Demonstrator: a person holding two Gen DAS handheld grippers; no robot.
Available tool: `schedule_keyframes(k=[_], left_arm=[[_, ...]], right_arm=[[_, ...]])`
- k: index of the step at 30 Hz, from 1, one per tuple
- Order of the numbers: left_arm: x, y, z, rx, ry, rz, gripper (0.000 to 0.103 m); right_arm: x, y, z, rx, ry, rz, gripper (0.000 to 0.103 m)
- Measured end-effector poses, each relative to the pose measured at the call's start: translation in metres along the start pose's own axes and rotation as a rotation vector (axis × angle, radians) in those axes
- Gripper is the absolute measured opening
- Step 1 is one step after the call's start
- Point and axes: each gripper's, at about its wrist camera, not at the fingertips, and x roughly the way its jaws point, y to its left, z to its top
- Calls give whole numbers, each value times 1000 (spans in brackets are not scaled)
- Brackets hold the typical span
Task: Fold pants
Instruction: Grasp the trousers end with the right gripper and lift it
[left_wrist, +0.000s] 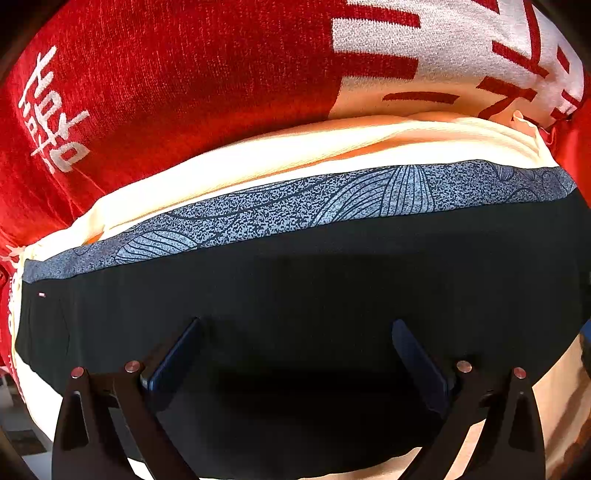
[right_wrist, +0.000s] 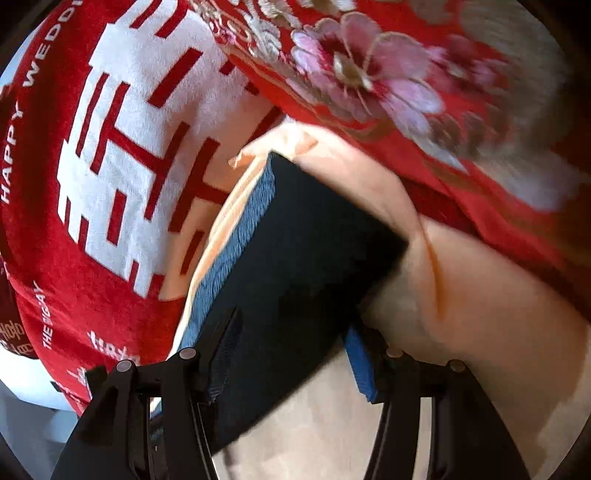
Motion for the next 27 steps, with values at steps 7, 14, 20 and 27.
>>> schedule_keyframes(k=[7,14,20,27], left_arm=[[-3,-2,1,36,-12,-5,102],[-45,-14,3,-89,2,-287,70],[-19,-38,-14,-173,10,-424,70],[-24,-39,-20,-138,-25,-437,70]], right_arm=[[11,32,8,-110,40,-197,19],[-12,64,11,-217,30,-150,14],[-13,81,7,-273,41,-159,13],[-17,135,-14,-497,28,-175,13]])
